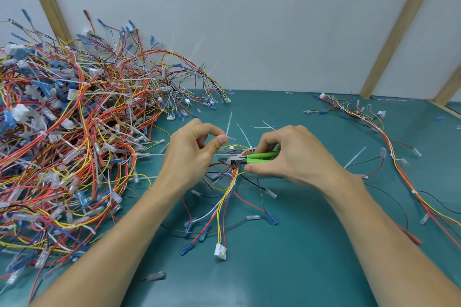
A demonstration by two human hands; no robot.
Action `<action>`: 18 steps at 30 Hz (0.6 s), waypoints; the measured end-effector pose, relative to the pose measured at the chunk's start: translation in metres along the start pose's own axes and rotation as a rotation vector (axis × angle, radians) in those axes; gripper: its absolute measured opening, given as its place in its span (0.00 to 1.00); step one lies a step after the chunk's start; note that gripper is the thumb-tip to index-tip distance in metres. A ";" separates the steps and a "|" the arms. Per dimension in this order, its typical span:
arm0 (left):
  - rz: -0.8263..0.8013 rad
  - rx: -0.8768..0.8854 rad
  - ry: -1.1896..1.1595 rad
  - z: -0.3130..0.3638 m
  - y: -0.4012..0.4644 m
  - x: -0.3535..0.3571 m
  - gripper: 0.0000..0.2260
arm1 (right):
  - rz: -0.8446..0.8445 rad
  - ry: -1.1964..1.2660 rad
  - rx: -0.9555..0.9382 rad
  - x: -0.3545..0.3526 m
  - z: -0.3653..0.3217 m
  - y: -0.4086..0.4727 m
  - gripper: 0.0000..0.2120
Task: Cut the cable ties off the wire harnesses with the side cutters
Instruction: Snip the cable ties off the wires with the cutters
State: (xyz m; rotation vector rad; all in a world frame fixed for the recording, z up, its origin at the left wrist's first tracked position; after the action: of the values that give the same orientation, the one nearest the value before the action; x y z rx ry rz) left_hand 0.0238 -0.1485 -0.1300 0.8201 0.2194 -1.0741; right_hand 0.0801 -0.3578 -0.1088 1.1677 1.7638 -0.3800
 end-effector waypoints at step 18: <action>0.069 -0.219 0.199 -0.019 0.002 -0.011 0.04 | 0.186 0.204 0.258 0.009 0.014 0.005 0.19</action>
State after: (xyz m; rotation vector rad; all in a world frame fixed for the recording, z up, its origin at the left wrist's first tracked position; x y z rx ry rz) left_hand 0.0244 -0.1274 -0.1363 0.7306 0.4648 -0.8858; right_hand 0.0910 -0.3601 -0.1222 1.5900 1.7973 -0.3962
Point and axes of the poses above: each hand's wrist, its own y-axis towards the middle knuckle, its own x-axis out of the palm, z = x × y, the point moved 2 cm from there along y, towards the middle knuckle, and after that the axes turned 3 degrees about y, right-handed, at the moved point
